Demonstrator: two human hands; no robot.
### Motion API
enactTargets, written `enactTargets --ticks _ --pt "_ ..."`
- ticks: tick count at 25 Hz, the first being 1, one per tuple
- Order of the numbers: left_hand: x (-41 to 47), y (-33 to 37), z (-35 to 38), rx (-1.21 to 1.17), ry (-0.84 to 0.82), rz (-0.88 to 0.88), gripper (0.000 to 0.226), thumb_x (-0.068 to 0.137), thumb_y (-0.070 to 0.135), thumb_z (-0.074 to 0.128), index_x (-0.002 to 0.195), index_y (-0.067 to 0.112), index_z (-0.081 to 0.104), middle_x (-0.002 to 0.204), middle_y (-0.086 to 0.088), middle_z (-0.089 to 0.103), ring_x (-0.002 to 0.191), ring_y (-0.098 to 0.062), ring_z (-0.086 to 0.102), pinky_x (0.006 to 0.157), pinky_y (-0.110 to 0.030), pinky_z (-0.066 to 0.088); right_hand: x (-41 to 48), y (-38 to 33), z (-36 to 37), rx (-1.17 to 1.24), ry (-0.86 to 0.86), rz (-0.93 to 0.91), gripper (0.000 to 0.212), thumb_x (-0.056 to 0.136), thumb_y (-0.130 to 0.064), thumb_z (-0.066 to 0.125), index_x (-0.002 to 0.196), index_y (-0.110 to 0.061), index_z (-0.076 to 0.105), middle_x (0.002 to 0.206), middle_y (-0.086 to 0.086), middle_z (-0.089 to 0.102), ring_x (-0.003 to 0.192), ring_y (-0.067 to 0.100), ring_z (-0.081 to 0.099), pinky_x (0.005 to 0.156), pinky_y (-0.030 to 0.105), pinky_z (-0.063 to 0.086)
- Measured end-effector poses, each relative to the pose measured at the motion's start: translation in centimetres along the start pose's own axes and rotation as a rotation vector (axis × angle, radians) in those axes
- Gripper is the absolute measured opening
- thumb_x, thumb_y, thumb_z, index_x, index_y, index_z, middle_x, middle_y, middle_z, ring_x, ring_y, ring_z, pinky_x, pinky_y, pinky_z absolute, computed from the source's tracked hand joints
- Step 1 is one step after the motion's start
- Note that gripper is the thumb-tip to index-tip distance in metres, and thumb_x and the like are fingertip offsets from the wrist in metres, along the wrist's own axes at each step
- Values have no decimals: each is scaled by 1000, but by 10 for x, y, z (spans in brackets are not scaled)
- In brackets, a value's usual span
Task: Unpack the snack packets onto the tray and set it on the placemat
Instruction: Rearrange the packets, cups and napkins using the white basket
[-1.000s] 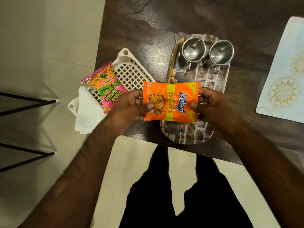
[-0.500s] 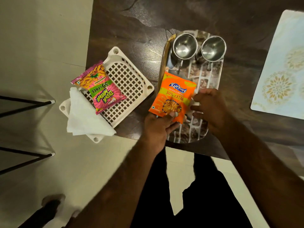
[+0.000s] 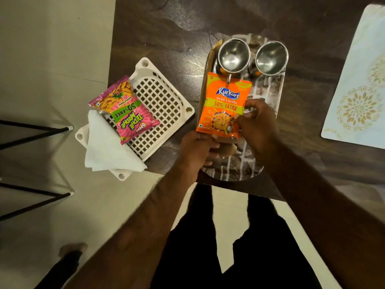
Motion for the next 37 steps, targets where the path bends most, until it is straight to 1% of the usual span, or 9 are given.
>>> enactTargets --ticks 5,8,12,16,20,24,27,31,37 --pt "-12 6 -25 158 27 25 24 91 32 65 71 20 67 63 0 71 39 -13 59 41 -23 45 -4 4 -3 -101 108 -49 45 76 -20 68 120 -27 59 111 5 70 99 22 72 78 41 58" --pt "-17 18 -81 213 453 170 13 76 38 66 78 26 62 80 -2 73 70 -26 71 68 -40 60 -16 5 -7 -120 178 -65 40 69 -18 56 106 -33 55 90 -12 61 79 3 62 60 26 38" --pt "-11 33 -162 364 856 183 41 71 46 66 102 23 53 99 0 69 96 -32 69 88 -44 58 -32 2 -1 -222 159 -143 27 77 -13 61 94 -34 59 78 -9 61 73 0 62 58 23 36" --pt "13 36 -169 389 655 45 68 70 66 66 121 20 61 106 -6 74 86 -33 75 73 -45 64 -44 -7 13 -289 122 -327 22 79 -12 63 93 -28 66 89 -4 67 79 14 62 67 26 45" --pt "27 37 -165 296 645 106 76 61 61 80 123 19 63 115 -4 73 103 -31 71 94 -46 59 -52 -25 34 -307 27 -432 22 78 -9 63 90 -26 69 86 -9 66 72 9 61 76 33 54" --pt "29 36 -171 178 611 168 59 53 47 91 102 19 73 104 -2 78 96 -26 75 95 -43 58 -57 -36 44 -286 -91 -445 25 80 -5 63 94 -23 72 87 -3 69 77 18 66 81 41 58" --pt "14 34 -169 137 568 186 46 49 48 94 83 26 73 89 7 80 82 -16 77 86 -38 62 -62 -43 49 -252 -194 -460 24 85 -2 67 99 -20 73 86 1 70 77 13 67 77 26 56" --pt "-23 30 -142 118 300 297 29 57 41 97 78 38 77 77 19 78 71 -1 76 62 -17 59 -67 -55 59 -96 -387 -358 35 91 -15 79 122 -17 66 96 -5 69 72 -5 64 67 9 51" --pt "-42 32 -88 209 21 463 45 66 34 92 107 38 72 93 18 78 84 2 74 72 -14 57 -66 -57 58 326 -565 -84 39 90 -11 80 126 -4 66 111 14 80 90 24 81 71 36 65"
Point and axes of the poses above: each hand's wrist, its own x-axis towards the middle knuckle, its own z-axis out of the palm, y = z × x, the point moved 1 cm from there along x, towards the middle knuckle
